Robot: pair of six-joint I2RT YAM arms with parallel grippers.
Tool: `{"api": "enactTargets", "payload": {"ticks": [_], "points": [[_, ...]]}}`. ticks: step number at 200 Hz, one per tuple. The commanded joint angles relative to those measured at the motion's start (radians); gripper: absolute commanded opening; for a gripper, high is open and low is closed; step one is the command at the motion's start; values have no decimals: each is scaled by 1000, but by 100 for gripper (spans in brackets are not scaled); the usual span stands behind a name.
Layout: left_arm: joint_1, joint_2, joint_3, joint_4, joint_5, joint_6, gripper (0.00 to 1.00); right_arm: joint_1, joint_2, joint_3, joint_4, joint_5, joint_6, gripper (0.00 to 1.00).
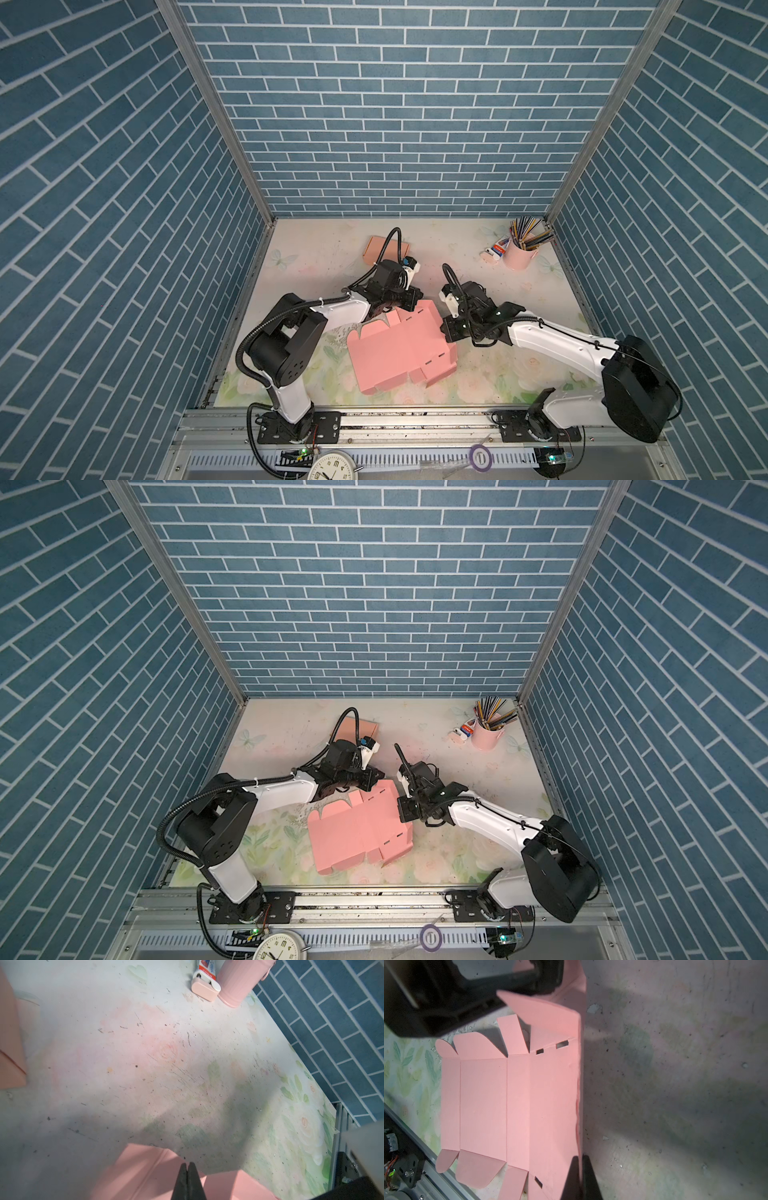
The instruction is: Fold the paper box
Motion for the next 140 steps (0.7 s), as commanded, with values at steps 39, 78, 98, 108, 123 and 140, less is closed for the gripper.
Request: {"api": "enactTargets", "payload": {"ticks": [39, 78, 98, 108, 123, 140], "points": [[-26, -51, -38, -51, -17, 14, 0, 19, -16, 36, -38, 55, -36, 0], [-47, -70, -67, -31, -11, -4, 0, 36, 1, 45, -52, 77, -34, 0], [-57, -76, -77, -15, -2, -18, 0, 42, 4, 51, -54, 85, -34, 0], [-58, -81, -87, 3, 10, -29, 0, 46, 7, 54, -61, 92, -34, 0], [-58, -92, -103, 21, 24, -41, 0, 51, 8, 61, -73, 106, -34, 0], [-57, -101, -116, 11, 9, -35, 0, 57, 9, 63, -89, 127, -36, 0]]}}
